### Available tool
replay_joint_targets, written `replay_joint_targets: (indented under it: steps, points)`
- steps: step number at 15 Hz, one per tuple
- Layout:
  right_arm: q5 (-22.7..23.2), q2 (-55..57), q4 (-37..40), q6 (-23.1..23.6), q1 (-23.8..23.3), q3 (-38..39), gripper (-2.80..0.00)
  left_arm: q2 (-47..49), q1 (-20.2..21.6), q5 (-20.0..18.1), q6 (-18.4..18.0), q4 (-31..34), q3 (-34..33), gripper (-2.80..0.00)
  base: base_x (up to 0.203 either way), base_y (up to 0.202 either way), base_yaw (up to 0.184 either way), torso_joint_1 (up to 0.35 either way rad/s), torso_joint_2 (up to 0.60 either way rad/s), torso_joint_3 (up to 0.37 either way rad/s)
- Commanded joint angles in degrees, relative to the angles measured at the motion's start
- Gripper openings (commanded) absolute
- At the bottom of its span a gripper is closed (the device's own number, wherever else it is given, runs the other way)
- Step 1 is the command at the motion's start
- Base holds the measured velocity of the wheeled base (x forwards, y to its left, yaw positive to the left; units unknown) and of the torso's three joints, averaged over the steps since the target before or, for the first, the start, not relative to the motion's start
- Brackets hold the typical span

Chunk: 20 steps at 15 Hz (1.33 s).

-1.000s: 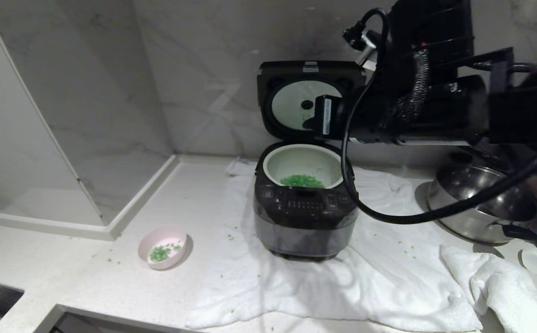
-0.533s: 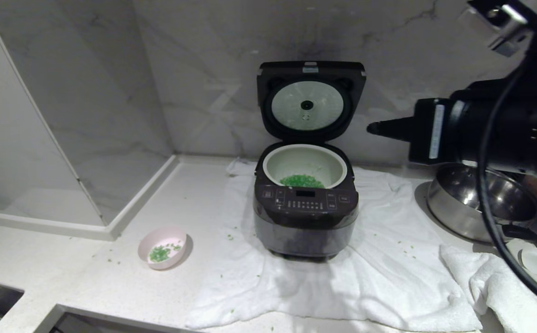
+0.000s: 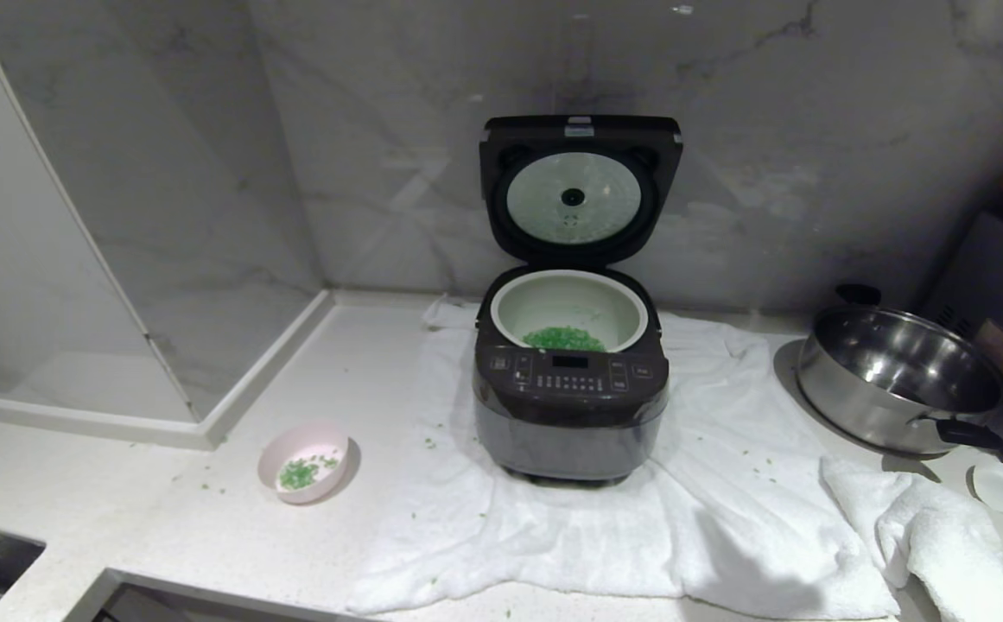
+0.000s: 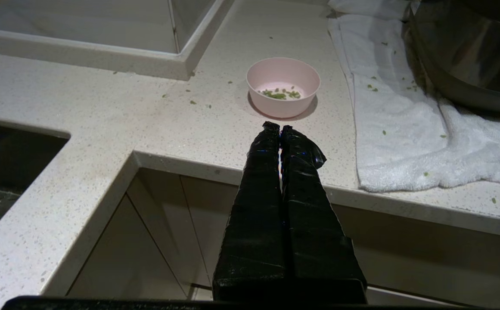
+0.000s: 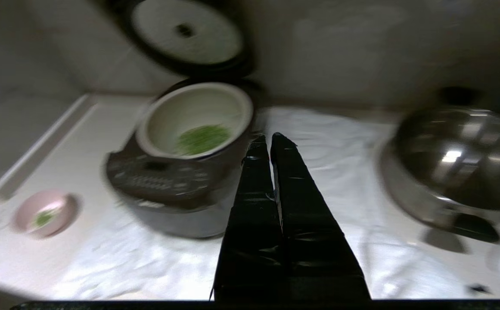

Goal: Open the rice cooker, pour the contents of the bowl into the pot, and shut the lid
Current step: Turn on the tap

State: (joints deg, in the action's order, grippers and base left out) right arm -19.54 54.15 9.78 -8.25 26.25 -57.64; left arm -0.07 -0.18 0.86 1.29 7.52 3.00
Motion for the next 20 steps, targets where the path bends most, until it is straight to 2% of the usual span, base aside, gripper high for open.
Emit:
replay_joint_targets:
  steps: [1, 5, 9, 11, 16, 20]
  points:
    - [-0.74, -8.52, 0.36, 2.59, -8.11, 2.0, -2.8, -0.01, 0.0, 0.02, 0.03, 0.04, -0.01, -2.8, 0.0, 0.0, 0.0, 0.0, 0.0, 0.0]
    - [-1.37, -17.88, 4.69, 6.23, -21.01, 2.6, -2.8, -0.01, 0.0, 0.02, 0.03, 0.04, -0.01, -2.8, 0.0, 0.0, 0.0, 0.0, 0.0, 0.0]
    - [-0.75, -24.55, 6.34, 10.27, -29.01, 3.99, -2.8, -0.01, 0.0, 0.02, 0.03, 0.04, -0.01, -2.8, 0.0, 0.0, 0.0, 0.0, 0.0, 0.0]
    - [1.96, -29.33, 6.12, 11.1, -29.26, 5.42, -2.8, -0.01, 0.0, 0.02, 0.11, 0.04, -0.01, -2.8, 0.0, 0.0, 0.0, 0.0, 0.0, 0.0]
    - [14.16, -41.62, 6.13, 11.69, -27.94, 12.09, -2.8, 0.01, 0.0, 0.02, 0.11, 0.04, -0.01, -2.8, 0.0, 0.0, 0.0, 0.0, 0.0, 0.0]
    - [22.75, -52.53, 6.64, 14.78, -26.04, 27.78, -2.8, -0.01, 0.0, 0.02, 0.11, 0.04, -0.01, -2.8, 0.0, 0.0, 0.0, 0.0, 0.0, 0.0]
